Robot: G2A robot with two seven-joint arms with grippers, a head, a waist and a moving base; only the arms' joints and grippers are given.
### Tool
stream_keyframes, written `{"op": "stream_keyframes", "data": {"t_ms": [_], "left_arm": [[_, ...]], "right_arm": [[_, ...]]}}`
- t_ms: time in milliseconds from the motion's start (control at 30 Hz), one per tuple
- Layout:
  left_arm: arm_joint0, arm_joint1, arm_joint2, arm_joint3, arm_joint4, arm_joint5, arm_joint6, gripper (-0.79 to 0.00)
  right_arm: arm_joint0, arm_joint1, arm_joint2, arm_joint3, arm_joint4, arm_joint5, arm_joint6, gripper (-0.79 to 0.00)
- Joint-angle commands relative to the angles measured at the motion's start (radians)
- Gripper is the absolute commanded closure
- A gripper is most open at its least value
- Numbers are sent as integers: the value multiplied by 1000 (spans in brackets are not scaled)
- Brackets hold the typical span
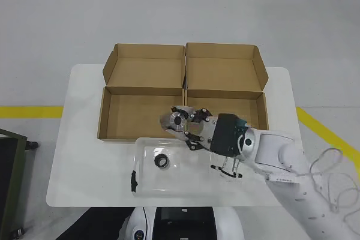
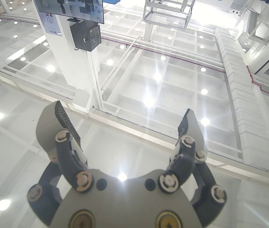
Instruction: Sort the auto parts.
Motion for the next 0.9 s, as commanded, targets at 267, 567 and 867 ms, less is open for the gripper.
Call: {"op": "stream_keyframes", "data": {"t_ms": [267,567,867], "left_arm": [[0,0,0,0,0,0,0,-785],[0,0,0,0,0,0,0,-785],[0,0,0,0,0,0,0,-785]], "right_arm": [[-21,1,94,-4,73,-5,-102,0],[-29,3,174,-27,126,-29,-170,0],[-29,-1,212,-48,155,-25,-209,0]]}}
